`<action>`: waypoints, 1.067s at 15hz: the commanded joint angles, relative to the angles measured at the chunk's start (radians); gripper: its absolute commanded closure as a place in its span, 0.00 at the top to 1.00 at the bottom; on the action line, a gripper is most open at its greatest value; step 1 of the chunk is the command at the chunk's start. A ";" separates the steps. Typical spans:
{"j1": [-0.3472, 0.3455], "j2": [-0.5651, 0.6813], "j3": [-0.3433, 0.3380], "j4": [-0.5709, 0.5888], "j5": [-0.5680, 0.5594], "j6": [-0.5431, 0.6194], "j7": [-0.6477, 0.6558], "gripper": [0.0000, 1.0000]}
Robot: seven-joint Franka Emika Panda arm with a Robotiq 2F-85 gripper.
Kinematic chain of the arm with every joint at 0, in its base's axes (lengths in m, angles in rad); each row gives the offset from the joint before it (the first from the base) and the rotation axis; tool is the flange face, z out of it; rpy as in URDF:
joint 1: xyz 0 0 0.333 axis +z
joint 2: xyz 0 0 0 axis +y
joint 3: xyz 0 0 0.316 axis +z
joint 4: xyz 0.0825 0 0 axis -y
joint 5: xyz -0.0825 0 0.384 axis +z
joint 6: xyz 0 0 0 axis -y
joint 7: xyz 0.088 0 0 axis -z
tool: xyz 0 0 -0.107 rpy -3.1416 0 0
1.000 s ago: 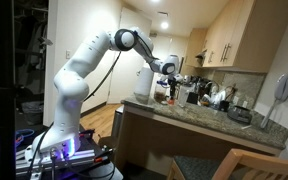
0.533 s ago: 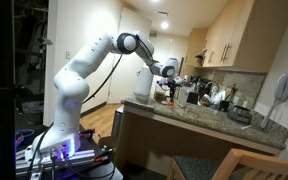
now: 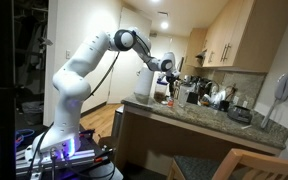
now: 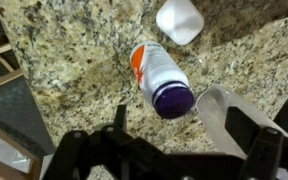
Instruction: Pick the bottle and move it to the right then to the left on the counter
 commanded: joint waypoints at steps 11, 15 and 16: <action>0.044 -0.425 0.106 -0.050 -0.185 -0.253 0.158 1.00; 0.036 -0.495 0.132 -0.102 -0.165 -0.216 0.154 1.00; 0.026 -0.459 0.136 -0.115 -0.240 -0.216 0.241 1.00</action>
